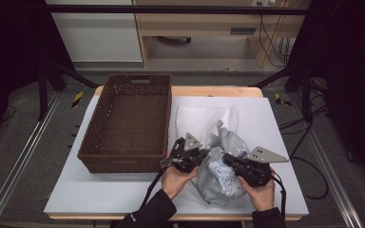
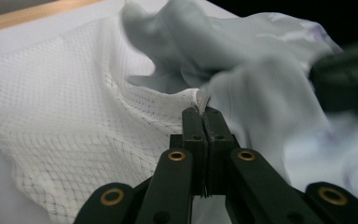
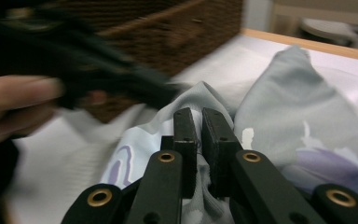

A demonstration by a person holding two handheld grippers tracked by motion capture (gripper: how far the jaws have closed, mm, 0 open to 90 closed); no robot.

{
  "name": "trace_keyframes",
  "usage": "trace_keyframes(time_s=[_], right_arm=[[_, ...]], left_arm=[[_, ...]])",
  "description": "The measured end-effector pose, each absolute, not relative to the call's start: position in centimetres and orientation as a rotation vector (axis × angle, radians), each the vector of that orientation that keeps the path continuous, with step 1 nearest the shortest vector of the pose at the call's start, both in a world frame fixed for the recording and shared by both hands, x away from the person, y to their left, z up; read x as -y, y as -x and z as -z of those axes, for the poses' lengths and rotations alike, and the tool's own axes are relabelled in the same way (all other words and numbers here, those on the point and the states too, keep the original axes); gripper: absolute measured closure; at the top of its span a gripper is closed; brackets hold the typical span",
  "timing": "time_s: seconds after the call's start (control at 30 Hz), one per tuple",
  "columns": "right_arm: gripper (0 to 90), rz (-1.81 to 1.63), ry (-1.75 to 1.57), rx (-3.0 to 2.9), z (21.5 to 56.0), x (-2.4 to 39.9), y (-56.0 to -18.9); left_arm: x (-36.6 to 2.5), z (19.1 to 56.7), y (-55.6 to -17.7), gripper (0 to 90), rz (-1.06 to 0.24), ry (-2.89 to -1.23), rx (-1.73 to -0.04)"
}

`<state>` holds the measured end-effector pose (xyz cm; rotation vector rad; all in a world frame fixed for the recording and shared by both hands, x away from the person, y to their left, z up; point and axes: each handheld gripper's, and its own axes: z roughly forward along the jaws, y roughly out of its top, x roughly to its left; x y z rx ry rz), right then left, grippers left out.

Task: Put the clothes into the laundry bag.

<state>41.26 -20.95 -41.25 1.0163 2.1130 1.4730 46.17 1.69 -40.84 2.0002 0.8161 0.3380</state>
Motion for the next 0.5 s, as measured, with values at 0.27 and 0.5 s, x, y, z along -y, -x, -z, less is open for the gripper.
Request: trace_keyframes(time_s=[0.27,0.5], right_arm=[[84.6,-1.392,-0.985,-2.26,43.9,17.1,-41.7],[82.1,-1.245,-1.116,-2.231,46.9,15.6,-44.1]], left_arm=[[-1.0,39.1,-45.4,88.9,-0.365,-1.984,-0.765],[-1.5,41.1,-45.3,88.9,-0.337,-2.01,-0.783]])
